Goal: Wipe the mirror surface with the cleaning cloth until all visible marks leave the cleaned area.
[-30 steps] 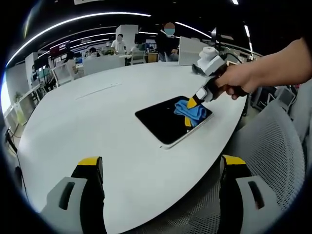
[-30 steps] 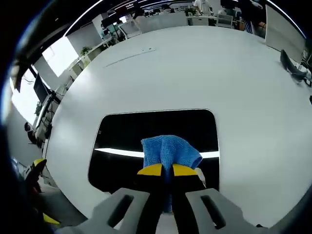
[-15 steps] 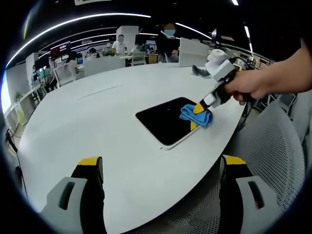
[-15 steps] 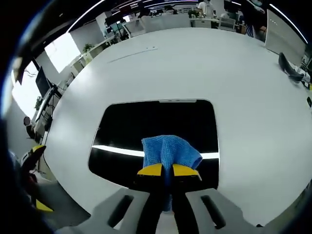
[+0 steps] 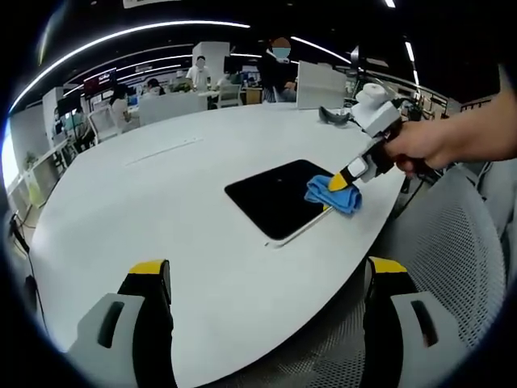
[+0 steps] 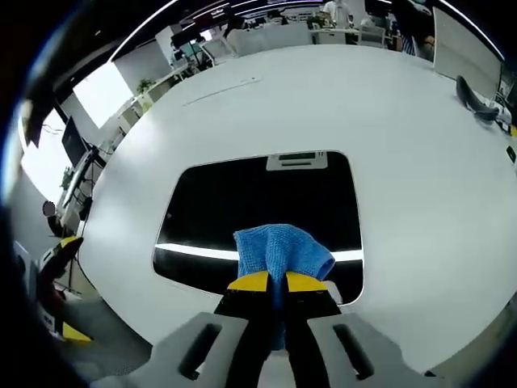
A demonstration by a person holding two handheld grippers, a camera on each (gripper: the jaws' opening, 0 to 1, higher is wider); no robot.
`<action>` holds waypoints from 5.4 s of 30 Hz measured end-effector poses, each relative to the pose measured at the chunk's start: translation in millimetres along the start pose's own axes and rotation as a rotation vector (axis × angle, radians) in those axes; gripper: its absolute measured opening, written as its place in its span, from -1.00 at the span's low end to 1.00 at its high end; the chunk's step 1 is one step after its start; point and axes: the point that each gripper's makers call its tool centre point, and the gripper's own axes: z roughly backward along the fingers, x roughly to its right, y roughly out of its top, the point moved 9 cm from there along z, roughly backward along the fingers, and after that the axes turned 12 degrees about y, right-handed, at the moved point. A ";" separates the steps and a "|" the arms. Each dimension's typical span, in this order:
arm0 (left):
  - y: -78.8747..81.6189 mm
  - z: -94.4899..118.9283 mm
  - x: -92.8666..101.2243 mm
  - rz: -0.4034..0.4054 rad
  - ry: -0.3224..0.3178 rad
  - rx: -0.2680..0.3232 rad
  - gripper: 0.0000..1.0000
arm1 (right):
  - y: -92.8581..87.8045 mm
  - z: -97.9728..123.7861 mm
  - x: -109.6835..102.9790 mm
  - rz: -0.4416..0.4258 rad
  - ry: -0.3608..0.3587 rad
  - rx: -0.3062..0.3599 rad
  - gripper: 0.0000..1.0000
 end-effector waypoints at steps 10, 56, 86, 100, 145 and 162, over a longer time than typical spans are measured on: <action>0.3 -0.4 -0.4 -0.005 0.007 0.002 0.98 | -8.8 4.8 -3.0 0.012 0.009 -0.021 -1.00; 1.0 0.3 0.3 -0.005 0.002 0.005 0.98 | -9.6 25.5 30.4 -0.021 -0.020 -0.036 -1.00; 1.8 0.4 -0.7 0.022 0.009 0.012 0.98 | 20.2 7.2 36.3 0.010 -0.054 -0.025 -1.00; 0.6 -1.0 -2.4 0.022 0.021 -0.005 0.98 | 42.4 -4.1 44.2 0.020 -0.064 -0.025 -1.00; 5.1 -7.7 1.8 0.018 0.035 0.001 0.98 | 104.1 -36.1 63.8 0.058 -0.081 -0.037 -1.00; 14.8 -2.3 -2.2 0.070 0.054 0.072 0.98 | 109.2 -38.5 63.3 0.072 -0.085 -0.052 -1.00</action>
